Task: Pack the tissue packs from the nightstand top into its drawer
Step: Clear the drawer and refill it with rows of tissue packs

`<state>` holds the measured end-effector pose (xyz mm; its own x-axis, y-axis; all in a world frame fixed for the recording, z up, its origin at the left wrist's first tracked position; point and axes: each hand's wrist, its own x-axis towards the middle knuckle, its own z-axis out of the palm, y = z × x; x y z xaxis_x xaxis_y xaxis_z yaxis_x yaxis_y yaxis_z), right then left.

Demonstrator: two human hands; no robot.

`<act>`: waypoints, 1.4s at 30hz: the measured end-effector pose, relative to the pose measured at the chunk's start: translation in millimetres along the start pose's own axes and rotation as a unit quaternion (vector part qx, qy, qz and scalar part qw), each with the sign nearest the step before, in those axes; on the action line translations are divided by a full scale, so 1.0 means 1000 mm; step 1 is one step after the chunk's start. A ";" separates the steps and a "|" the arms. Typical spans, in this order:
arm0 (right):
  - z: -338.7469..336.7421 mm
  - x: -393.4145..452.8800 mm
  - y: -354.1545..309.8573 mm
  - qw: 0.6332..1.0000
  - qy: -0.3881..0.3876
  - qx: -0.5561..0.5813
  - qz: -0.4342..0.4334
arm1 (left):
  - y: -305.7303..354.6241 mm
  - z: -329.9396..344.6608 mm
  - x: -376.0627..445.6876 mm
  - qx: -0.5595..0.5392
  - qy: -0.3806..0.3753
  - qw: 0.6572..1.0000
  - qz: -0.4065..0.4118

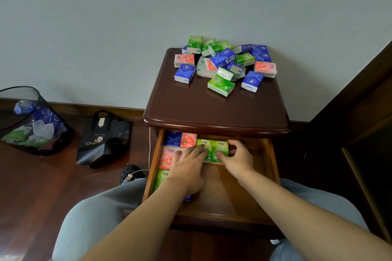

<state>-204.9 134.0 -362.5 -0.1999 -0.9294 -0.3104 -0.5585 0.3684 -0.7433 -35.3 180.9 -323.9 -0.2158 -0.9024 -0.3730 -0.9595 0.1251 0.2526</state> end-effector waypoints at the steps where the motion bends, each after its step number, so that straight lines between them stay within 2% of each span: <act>1: -0.002 -0.001 -0.001 1.000 -0.001 0.002 0.003 | 0.000 -0.001 0.000 -0.001 0.000 1.000 0.000; 5: -0.016 -0.009 -0.006 1.000 0.009 -0.005 0.010 | 0.003 -0.007 -0.003 -0.016 0.045 0.999 0.008; 8: -0.041 -0.015 -0.016 0.997 0.027 -0.077 -0.005 | 0.008 -0.020 -0.001 -0.050 0.153 0.987 0.019; 11: -0.070 -0.017 -0.030 0.985 0.057 -0.110 -0.123 | 0.014 -0.046 0.008 -0.091 0.267 0.958 0.040; 14: -0.094 -0.005 -0.055 0.968 0.102 -0.052 -0.222 | 0.020 -0.069 0.022 -0.123 0.338 0.931 0.056; 16: -0.103 0.010 -0.073 0.963 0.116 -0.033 -0.239 | 0.023 -0.079 0.035 -0.119 0.326 0.937 0.043; 19: -0.106 0.039 -0.079 0.973 0.087 -0.079 -0.200 | 0.025 -0.081 0.050 -0.093 0.229 0.969 0.003; 21: -0.104 0.054 -0.078 0.973 0.086 -0.121 -0.174 | 0.023 -0.076 0.055 -0.074 0.191 0.979 0.002; 24: -0.098 0.075 -0.084 0.964 0.097 -0.165 -0.184 | 0.021 -0.065 0.057 -0.055 0.207 0.977 0.005; 29: -0.093 0.105 -0.102 0.954 0.114 -0.232 -0.151 | 0.023 -0.064 0.059 -0.065 0.203 0.977 -0.004; 33: -0.080 0.098 -0.093 0.920 0.209 -0.288 -0.163 | 0.024 -0.069 0.057 -0.069 0.194 0.979 -0.007; 37: -0.081 0.088 -0.082 0.912 0.285 -0.246 -0.161 | 0.033 -0.088 0.064 -0.049 0.212 0.975 -0.042; 42: -0.089 0.084 -0.068 0.921 0.283 -0.175 -0.201 | 0.056 -0.124 0.098 -0.161 0.309 0.933 -0.087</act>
<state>-255.2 28.3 -285.6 -0.2531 -0.8894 0.3808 -0.8847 0.0536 -0.4630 -87.8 48.3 -236.0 0.1797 -0.9753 0.1284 -0.8442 -0.0859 0.5291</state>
